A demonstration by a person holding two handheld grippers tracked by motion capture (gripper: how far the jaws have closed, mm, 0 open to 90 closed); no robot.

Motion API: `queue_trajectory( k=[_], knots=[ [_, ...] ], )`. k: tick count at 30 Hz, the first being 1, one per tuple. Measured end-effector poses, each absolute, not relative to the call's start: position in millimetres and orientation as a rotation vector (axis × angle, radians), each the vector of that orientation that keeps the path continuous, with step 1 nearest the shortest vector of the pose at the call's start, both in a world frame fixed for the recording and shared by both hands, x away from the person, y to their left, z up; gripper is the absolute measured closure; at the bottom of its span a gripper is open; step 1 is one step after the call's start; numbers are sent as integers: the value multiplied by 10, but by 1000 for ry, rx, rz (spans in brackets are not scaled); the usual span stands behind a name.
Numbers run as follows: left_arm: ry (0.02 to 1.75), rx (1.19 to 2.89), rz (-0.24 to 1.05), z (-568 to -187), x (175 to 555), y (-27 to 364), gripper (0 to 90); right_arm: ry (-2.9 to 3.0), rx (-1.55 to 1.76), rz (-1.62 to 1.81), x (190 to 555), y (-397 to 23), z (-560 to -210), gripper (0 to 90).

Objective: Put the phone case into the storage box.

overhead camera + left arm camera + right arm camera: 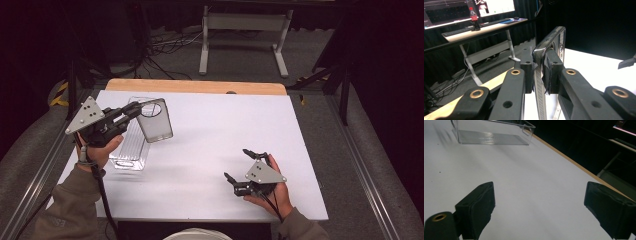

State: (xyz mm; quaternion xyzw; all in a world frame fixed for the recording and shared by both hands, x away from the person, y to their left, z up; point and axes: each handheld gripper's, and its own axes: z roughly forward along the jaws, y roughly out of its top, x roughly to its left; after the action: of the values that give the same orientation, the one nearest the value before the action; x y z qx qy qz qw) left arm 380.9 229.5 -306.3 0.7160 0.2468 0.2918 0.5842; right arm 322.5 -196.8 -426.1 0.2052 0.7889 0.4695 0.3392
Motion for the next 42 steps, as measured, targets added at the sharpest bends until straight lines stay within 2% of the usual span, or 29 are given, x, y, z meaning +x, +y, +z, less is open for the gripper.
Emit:
queue_trajectory(
  k=[42],
  knots=[
    [661, 1631, 795, -3061, 3918, 2795, 800, 2038, 526, 1194, 3230, -1975, -4264, 122]
  ],
)
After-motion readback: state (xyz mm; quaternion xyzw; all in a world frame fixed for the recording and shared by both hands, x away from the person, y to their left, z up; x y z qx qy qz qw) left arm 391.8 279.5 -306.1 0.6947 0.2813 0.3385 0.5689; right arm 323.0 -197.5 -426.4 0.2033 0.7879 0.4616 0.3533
